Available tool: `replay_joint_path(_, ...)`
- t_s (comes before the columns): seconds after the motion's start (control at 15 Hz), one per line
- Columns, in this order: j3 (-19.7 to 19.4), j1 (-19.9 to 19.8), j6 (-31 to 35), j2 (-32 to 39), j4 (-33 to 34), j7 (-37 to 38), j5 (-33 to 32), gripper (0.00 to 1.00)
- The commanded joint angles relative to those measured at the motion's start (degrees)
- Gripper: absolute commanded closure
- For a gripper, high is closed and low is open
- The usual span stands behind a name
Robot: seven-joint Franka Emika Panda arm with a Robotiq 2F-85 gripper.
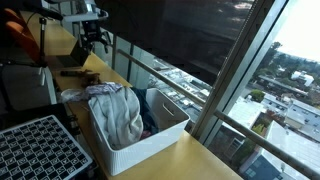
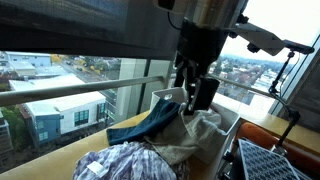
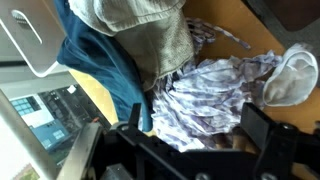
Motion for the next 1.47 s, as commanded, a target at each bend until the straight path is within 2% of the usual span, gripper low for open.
replay_joint_path(0.0, 0.8, 0.3, -3.5, 5.6, 7.7, -10.2, -3.2, 0.0)
replay_joint_path(0.4, -1.5, -3.3, -3.0, 16.3, 16.2, -32.4, -5.1, 0.0)
replay_joint_path(0.6, -2.8, -4.8, -2.6, 21.4, 18.2, -38.8, -5.0, 0.0)
replay_joint_path(0.93, -4.4, -4.3, -0.3, 27.9, 16.3, -37.7, -5.4, 0.0)
replay_joint_path(1.4, -5.7, -4.8, 0.8, 31.2, 12.4, -37.2, -7.4, 0.0)
